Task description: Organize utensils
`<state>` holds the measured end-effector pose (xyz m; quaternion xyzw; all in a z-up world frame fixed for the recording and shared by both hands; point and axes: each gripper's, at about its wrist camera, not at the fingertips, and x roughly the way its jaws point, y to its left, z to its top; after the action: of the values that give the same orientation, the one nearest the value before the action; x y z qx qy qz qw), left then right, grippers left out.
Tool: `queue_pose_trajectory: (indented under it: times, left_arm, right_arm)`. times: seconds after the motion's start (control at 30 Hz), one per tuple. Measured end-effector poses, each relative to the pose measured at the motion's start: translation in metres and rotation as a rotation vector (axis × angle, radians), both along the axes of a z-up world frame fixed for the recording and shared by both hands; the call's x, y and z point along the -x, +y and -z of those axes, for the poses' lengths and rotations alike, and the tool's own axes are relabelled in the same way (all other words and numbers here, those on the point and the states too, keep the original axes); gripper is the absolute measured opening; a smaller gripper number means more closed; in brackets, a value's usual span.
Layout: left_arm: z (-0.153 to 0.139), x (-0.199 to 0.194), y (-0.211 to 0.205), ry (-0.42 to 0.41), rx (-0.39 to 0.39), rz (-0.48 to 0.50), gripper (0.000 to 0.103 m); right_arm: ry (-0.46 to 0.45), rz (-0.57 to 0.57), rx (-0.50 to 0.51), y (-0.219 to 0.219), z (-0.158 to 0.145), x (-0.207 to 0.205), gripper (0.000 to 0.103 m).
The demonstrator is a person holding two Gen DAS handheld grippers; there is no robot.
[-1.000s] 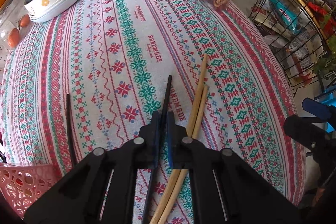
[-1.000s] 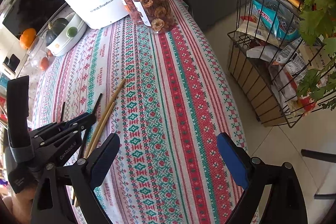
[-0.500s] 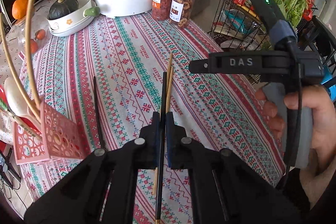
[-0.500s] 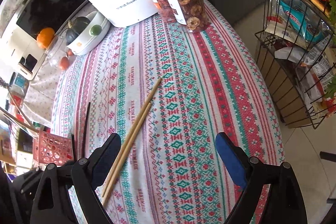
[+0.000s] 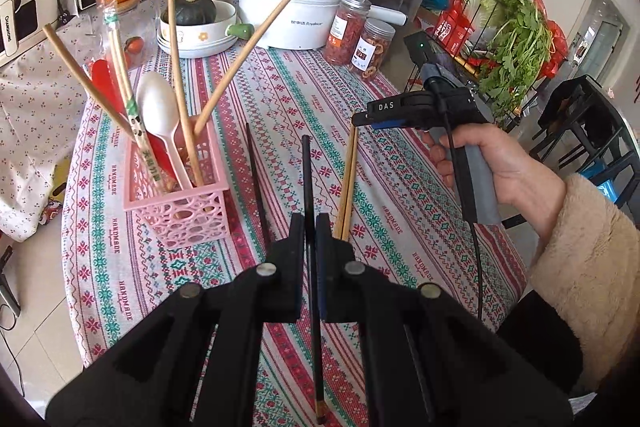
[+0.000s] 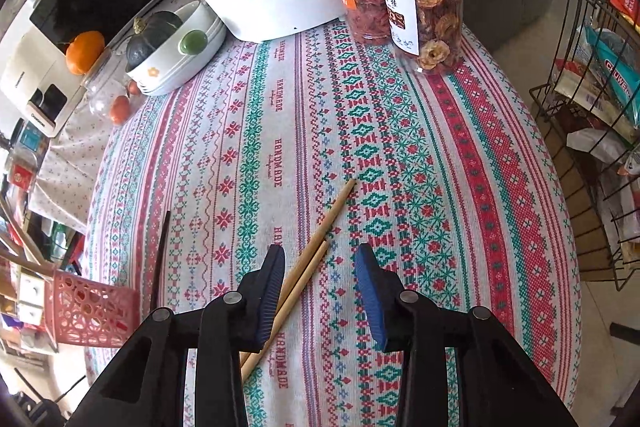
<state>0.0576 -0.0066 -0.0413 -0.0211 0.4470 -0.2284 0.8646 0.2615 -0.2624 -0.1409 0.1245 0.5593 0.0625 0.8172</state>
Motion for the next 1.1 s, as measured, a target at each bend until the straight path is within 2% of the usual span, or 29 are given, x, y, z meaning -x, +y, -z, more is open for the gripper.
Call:
queue_pose_trajectory:
  times: [0.13, 0.27, 0.3, 0.37, 0.4, 0.43, 0.67, 0.87, 1.1]
  left_arm:
    - [0.004, -0.001, 0.012, 0.025, 0.019, -0.011, 0.006]
    - [0.005, 0.003, 0.025, 0.035, 0.032, -0.022, 0.006]
    - [0.005, 0.004, 0.028, 0.034, 0.035, -0.026, 0.006]
    - [0.004, 0.005, 0.032, 0.035, 0.04, -0.032, 0.007]
    - [0.005, 0.005, 0.035, 0.036, 0.043, -0.037, 0.007]
    - [0.005, 0.006, 0.037, 0.038, 0.045, -0.042, 0.007]
    - [0.001, 0.007, 0.046, 0.024, 0.061, -0.076, 0.007]
    - [-0.008, 0.01, 0.049, -0.019, 0.068, -0.089, 0.006]
    - [-0.028, 0.018, 0.052, -0.1, 0.089, -0.1, 0.005]
  right_arm:
    - [0.022, 0.036, 0.048, 0.009, 0.011, -0.016, 0.037]
    - [-0.009, 0.021, 0.196, 0.033, 0.011, -0.018, 0.037]
    - [-0.021, 0.012, 0.222, 0.039, 0.012, -0.016, 0.035]
    - [-0.042, -0.012, 0.251, 0.05, 0.011, -0.013, 0.021]
    - [-0.046, -0.022, 0.231, 0.053, 0.011, -0.011, 0.014]
    - [-0.05, -0.026, 0.21, 0.06, 0.012, -0.012, 0.012]
    - [-0.109, -0.052, 0.058, 0.07, 0.003, 0.002, 0.006]
    - [-0.218, -0.059, -0.036, 0.062, -0.039, 0.035, 0.006]
    - [-0.366, -0.066, -0.086, 0.05, -0.092, 0.085, 0.006]
